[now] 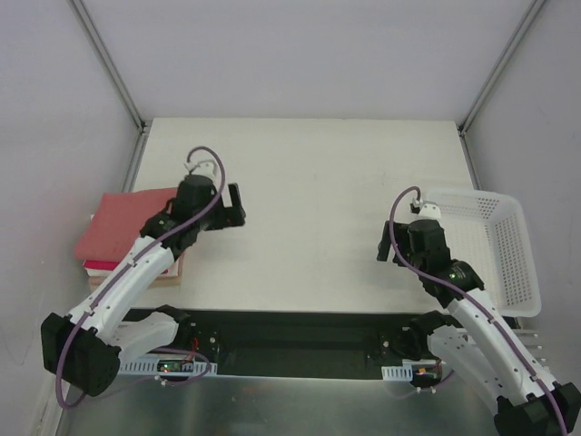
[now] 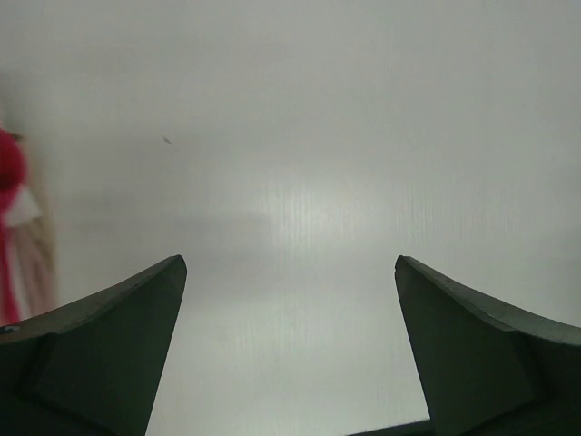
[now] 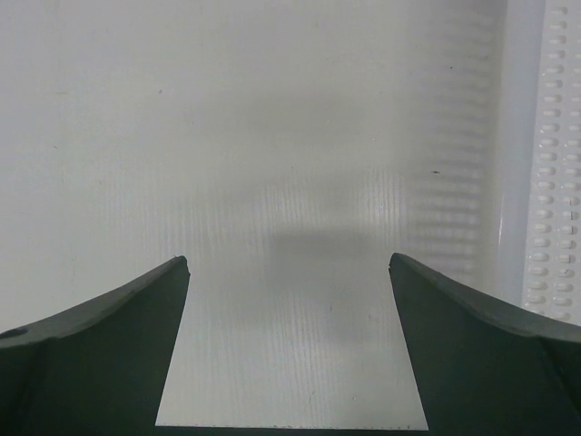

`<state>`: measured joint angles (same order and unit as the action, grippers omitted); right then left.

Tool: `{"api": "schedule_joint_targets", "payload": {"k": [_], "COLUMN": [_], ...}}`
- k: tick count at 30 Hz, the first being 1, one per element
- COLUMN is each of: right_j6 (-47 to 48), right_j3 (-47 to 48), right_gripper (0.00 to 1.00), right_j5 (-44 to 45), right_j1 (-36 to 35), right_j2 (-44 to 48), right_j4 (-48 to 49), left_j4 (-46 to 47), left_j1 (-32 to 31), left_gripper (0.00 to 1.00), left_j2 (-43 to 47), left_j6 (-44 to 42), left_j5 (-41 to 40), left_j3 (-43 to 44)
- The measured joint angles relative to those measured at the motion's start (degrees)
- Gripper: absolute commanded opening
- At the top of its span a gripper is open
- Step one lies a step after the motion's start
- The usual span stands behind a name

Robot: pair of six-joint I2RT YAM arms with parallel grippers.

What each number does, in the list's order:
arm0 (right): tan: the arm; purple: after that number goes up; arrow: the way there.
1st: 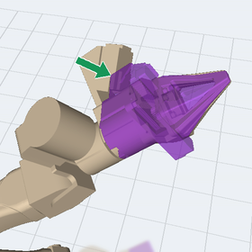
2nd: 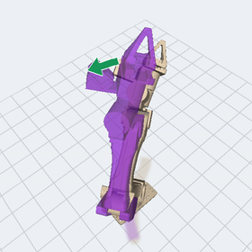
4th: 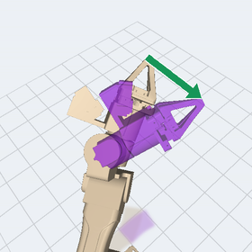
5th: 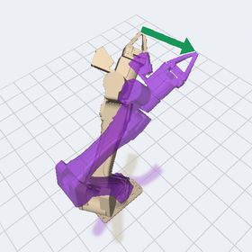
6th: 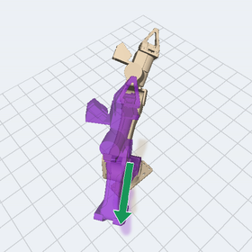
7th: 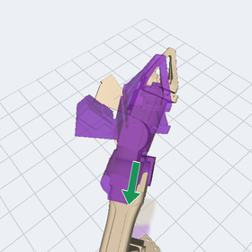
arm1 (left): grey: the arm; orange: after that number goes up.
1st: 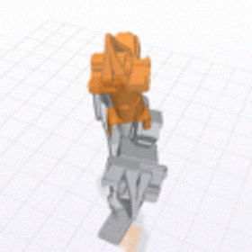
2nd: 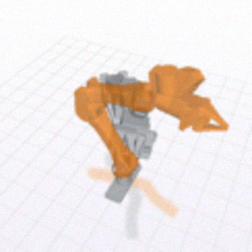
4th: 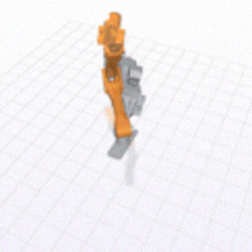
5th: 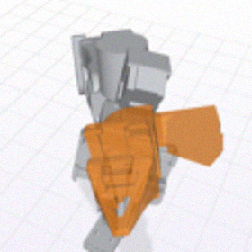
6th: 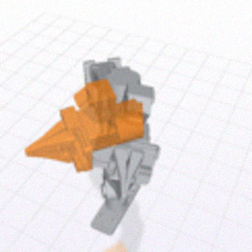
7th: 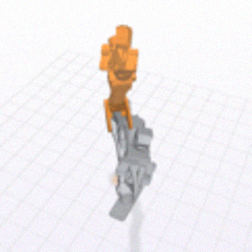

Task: Fold and stack the t-shirts
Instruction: Neatly place the folded tshirt to the corner

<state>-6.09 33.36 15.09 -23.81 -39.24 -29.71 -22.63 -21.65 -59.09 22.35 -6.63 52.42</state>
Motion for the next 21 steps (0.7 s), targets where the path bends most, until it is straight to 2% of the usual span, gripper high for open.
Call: {"api": "schedule_joint_targets", "payload": {"k": [5, 9, 15, 21], "right_j6": [0.3, -0.5, -3.4, -5.0], "right_j3": [-2.6, -5.1, -9.5, -12.7], "right_gripper": [0.97, 0.97, 0.97, 0.97], "right_j5": [0.4, 0.4, 0.5, 0.5], "right_j1": [0.0, 0.0, 0.1, 0.1], "right_j2": [4.2, 9.7, 16.1, 20.6], "right_j4": [2.5, 3.5, 5.0, 4.7], "left_j4": [5.1, 8.2, 12.5, 13.7], "left_j1": [-12.4, -19.3, -25.0, -26.3], "left_gripper": [0.99, 1.0, 0.99, 0.99], "left_j2": [1.0, 1.9, 2.1, 2.4], "left_j6": [7.5, 11.6, 13.1, 13.0], "left_j5": [-1.3, -5.2, -9.5, -12.2], "left_j3": [-13.1, -16.7, -16.7, -16.6]}}
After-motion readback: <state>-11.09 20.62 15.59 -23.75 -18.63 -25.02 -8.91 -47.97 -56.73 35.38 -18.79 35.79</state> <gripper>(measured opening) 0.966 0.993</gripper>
